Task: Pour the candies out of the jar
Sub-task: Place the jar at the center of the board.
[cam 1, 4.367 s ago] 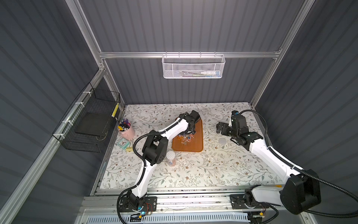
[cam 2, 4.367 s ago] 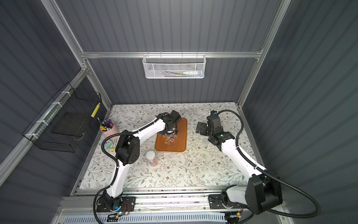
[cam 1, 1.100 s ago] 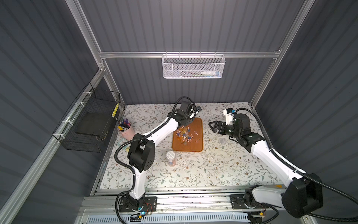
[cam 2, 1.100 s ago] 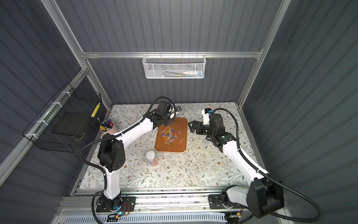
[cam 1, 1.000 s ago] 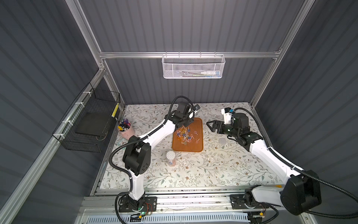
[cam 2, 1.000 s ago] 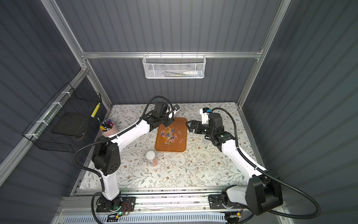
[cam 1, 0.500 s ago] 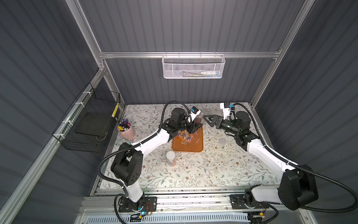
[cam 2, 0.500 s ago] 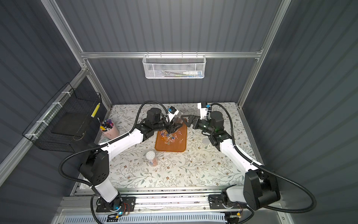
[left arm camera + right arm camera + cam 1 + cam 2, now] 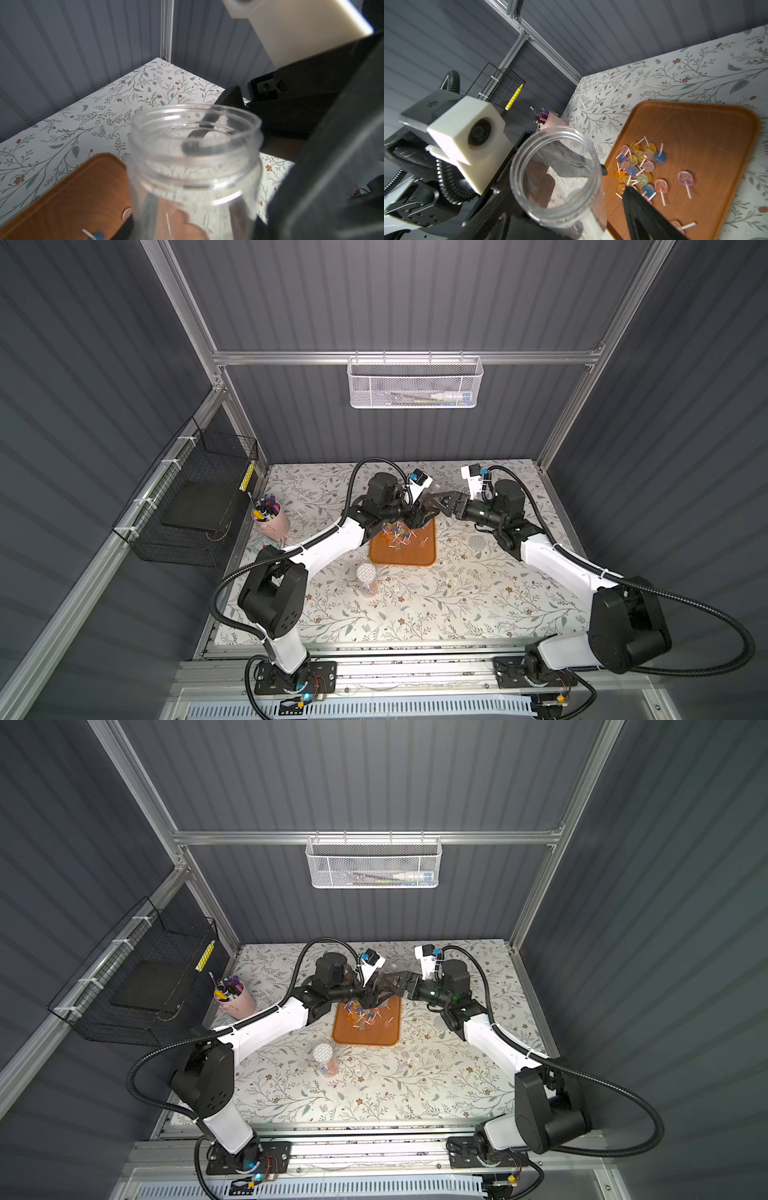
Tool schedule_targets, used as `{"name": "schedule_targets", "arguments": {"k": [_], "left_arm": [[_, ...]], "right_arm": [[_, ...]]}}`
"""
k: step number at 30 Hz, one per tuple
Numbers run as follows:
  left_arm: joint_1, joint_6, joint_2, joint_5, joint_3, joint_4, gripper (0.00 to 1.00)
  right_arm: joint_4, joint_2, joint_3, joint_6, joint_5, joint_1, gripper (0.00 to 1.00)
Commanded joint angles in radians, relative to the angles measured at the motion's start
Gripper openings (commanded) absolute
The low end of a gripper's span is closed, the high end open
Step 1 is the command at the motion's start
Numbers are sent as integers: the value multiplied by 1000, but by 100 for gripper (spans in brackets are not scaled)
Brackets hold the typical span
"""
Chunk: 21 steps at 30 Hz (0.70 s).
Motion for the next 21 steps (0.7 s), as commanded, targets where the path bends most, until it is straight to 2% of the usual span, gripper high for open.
{"name": "schedule_targets", "arguments": {"k": [1, 7, 10, 15, 16, 21], "left_arm": [[-8, -22, 4, 35, 26, 12, 1], [-12, -25, 8, 59, 36, -8, 3], [-12, -24, 6, 65, 34, -15, 8], [-12, -31, -2, 63, 23, -24, 61], [-12, -32, -5, 62, 21, -22, 98], [-12, -28, -22, 52, 12, -53, 100]], "right_arm": [[-24, 11, 36, -29, -7, 12, 79], [-45, 25, 43, -39, 8, 15, 63], [-48, 21, 42, -43, 20, 15, 54], [-52, 10, 42, -56, 31, 15, 46], [-55, 7, 42, -60, 33, 15, 46], [-136, -9, 59, -115, 103, 7, 48]]}}
